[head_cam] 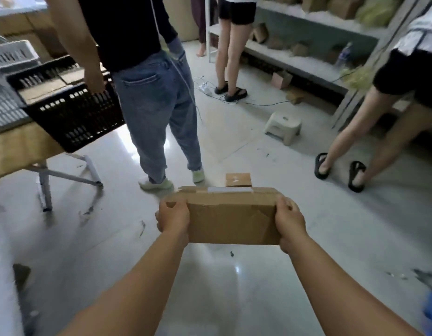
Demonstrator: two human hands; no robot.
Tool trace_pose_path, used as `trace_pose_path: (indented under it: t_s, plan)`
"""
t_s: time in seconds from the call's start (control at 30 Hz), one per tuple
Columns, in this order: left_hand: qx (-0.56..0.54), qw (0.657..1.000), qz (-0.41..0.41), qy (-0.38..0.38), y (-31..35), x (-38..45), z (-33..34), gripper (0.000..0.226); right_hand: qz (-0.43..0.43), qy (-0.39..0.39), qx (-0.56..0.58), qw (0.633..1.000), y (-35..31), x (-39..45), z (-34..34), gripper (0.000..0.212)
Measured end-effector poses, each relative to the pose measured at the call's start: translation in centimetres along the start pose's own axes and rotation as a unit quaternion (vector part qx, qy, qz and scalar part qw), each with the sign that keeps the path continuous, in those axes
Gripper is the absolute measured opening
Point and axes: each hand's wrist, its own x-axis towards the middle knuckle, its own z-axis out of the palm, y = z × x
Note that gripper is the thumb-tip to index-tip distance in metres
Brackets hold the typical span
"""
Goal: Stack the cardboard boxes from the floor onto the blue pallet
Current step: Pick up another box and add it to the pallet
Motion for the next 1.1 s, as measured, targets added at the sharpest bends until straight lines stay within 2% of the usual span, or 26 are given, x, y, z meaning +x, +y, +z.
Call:
trace_pose_path:
  t_s: [0.1, 0.23, 0.33, 0.6, 0.87, 1.1]
  plan:
    - [0.020, 0.998, 0.021, -0.055, 0.0, -4.0, 4.6, 0.044, 0.015, 0.041, 0.042, 0.998, 0.8, 1.0, -6.2, 0.049]
    - [0.074, 0.990, 0.052, -0.108, -0.7, -10.2, 11.1, 0.055, 0.024, 0.093, 0.085, 0.992, 2.3, 2.1, -15.0, 0.050]
    - [0.090, 0.982, 0.066, -0.152, -1.6, -15.3, 15.8, 0.048, 0.038, 0.132, 0.110, 0.984, 3.5, 2.7, -21.6, 0.051]
    - [0.139, 0.947, 0.126, -0.260, -4.4, -27.6, 26.2, 0.048, 0.075, 0.223, 0.185, 0.954, 7.2, 2.9, -36.7, 0.050]
    - [0.173, 0.901, 0.139, -0.373, -6.7, -36.6, 34.1, 0.054, 0.122, 0.332, 0.239, 0.904, 11.0, 2.2, -46.2, 0.053]
    - [0.227, 0.842, 0.136, -0.471, -8.7, -41.5, 40.9, 0.050, 0.144, 0.438, 0.291, 0.838, 13.0, 1.2, -51.1, 0.056]
